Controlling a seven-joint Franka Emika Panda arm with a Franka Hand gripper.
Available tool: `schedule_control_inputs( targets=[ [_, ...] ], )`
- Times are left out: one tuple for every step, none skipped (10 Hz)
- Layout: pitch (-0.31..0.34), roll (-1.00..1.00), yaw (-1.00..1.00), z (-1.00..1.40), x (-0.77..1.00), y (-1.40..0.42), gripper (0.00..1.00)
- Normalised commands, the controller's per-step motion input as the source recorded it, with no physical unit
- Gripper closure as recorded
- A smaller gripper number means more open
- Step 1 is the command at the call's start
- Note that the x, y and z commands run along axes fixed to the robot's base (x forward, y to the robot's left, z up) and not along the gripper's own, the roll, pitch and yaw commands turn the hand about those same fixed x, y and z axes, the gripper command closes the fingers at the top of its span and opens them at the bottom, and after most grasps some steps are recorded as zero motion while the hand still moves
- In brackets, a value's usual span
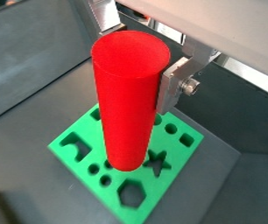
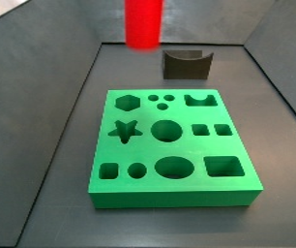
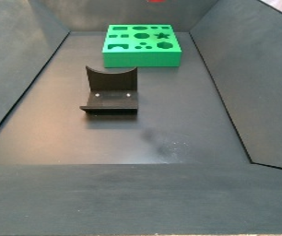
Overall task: Pick up the round object. Move up. Place the round object on the fixture. Regrasp the round object. Move to above the board. Insert the round object.
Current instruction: Insert the round object.
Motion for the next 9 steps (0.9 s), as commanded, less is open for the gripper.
schedule_control_inputs(
  targets=[
    [-0.051, -0.09, -0.09, -0.46, 0.40, -0.69, 1.00],
    [0.000, -0.02, -0.11, -0.54, 0.48, -0.67, 1.00],
    [0.000, 0.03, -0.07, -0.60, 0.39, -0.55, 1.00],
    [0.000, 0.00, -0.10, -0.61, 0.35, -0.42, 1.00],
    [0.000, 0.04, -0.04, -0.52, 0.27, -0.17, 1.00],
    [0.000, 0.03, 0.00, -0.47, 0.22, -0.01, 1.00],
    [0.000, 0.00, 0.00, -0.35, 0.08, 0.03, 1.00],
    [0.000, -0.07, 0.00, -0.31, 0.00, 0.06, 1.00],
    [-0.004, -0.21, 0.00, -0.45, -0.03, 0.09, 1.00]
  ],
)
